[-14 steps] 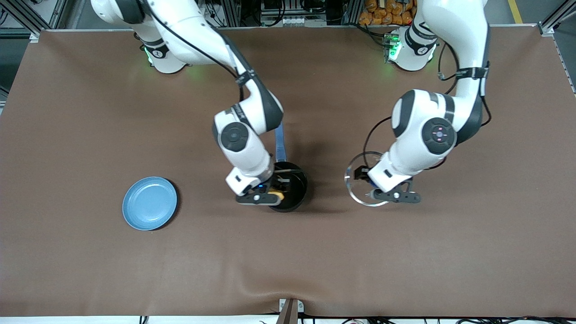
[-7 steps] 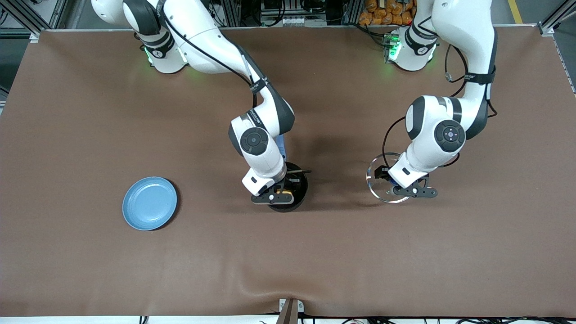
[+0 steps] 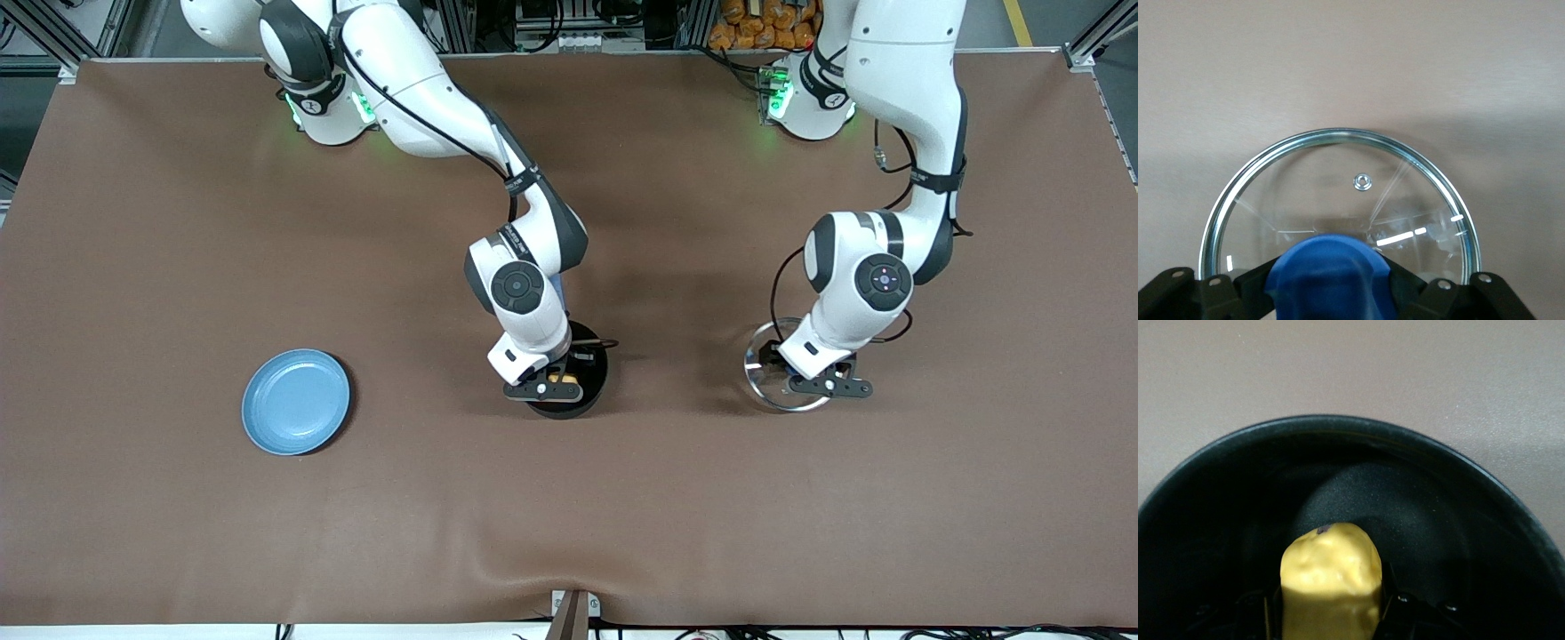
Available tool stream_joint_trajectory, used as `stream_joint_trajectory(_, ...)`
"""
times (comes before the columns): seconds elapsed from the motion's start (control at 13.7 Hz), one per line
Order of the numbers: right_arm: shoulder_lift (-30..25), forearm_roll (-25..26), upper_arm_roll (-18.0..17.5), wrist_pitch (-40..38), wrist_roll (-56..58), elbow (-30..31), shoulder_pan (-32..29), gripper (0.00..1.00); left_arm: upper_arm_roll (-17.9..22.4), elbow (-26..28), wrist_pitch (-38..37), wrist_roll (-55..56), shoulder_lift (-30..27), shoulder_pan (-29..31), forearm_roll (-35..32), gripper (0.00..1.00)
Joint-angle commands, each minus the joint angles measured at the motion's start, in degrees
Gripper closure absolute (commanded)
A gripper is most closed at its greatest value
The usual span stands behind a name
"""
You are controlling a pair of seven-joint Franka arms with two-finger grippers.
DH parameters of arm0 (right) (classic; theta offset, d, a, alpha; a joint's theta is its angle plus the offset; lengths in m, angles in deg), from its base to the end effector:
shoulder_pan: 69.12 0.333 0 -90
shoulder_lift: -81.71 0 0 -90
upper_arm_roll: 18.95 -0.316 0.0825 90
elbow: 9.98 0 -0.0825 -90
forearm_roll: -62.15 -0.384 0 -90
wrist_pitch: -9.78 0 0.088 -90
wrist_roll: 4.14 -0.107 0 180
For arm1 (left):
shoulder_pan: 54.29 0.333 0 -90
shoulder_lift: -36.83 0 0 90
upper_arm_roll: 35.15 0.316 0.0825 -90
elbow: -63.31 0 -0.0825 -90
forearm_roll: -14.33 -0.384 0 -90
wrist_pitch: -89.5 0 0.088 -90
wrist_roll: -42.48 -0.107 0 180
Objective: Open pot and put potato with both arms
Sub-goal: 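Lower the lid onto the table with the left gripper while the right gripper drops potato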
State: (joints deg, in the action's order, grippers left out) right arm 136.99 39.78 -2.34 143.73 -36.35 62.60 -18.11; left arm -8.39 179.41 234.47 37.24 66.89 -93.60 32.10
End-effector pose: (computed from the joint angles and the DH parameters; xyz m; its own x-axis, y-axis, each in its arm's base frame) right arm 0.5904 0.4842 0.1963 0.9935 -0.0816 0.0795 -0.0696 -0.9872 -0.1438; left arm 0.5895 -0.1344 0.2156 0.9912 -0.1201 0.0562 -0.1178 -0.9921 -0.0429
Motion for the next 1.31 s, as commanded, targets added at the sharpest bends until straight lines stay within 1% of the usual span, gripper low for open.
stream_joint_trajectory(0.0, 1.2, -1.1, 0.7, 0.1, -1.1, -1.6, 0.5, 0.99, -0.4, 0.0, 2.9, -1.8, 0.9, 1.4, -0.6, 0.57)
stream_joint_trajectory(0.07, 1.1, -1.1, 0.7, 0.0, -1.0, -1.6, 0.5, 0.72, -0.4, -0.1, 3.0, -1.9, 1.0, 1.4, -0.6, 0.43)
stream_joint_trajectory(0.15, 1.1, -1.0, 0.7, 0.0, -1.0, -1.6, 0.4, 0.35, -0.4, -0.2, 3.0, -1.9, 0.9, 1.3, -0.6, 0.02)
stream_joint_trajectory(0.22, 1.1, -0.9, 0.7, 0.0, -0.6, -1.7, 0.4, 0.0, -0.4, -0.3, 3.0, -1.9, 0.9, 1.3, -0.6, 0.0)
stream_joint_trajectory(0.44, -0.6, -0.4, 0.9, -0.6, 0.0, -1.7, -0.2, 0.0, -0.4, -1.5, 2.9, -1.9, 0.5, 0.9, -0.7, 0.0)
stream_joint_trajectory(0.58, -2.5, -0.4, 1.2, -2.3, 0.9, -1.7, -0.6, 0.0, -0.4, -3.1, 1.9, -1.5, -1.4, 0.8, -1.2, 0.0)
stream_joint_trajectory(0.66, -3.5, -0.3, 1.5, -4.6, 0.9, -1.8, -0.7, 0.0, -0.3, -4.2, -0.5, -1.4, -3.1, 0.8, -1.5, 0.0)
stream_joint_trajectory(0.73, -4.1, -0.3, 2.0, -7.0, 1.0, -2.1, -0.7, 0.0, -0.3, -6.7, -4.6, -1.4, -4.6, 0.8, -1.5, 0.0)
stream_joint_trajectory(0.95, -7.4, -0.4, 4.7, -13.9, 2.8, -2.3, -0.7, 0.0, -0.1, -15.3, -19.5, -1.3, -7.6, 0.9, -1.7, 0.0)
stream_joint_trajectory(1.1, -10.8, -0.4, 8.2, -18.0, 3.6, -2.3, -0.7, 0.0, -0.2, -19.1, -25.8, -1.1, -11.2, 2.0, -4.4, 0.0)
stream_joint_trajectory(1.17, -12.6, -0.3, 10.2, -19.5, 3.6, -2.3, -0.5, 0.0, -0.8, -20.5, -27.9, -1.1, -13.1, 3.4, -5.5, 0.0)
stream_joint_trajectory(1.24, -14.4, -0.4, 11.9, -21.2, 3.7, -2.0, -0.5, 0.0, -2.5, -22.2, -30.2, -1.1, -14.6, 5.1, -5.8, 0.0)
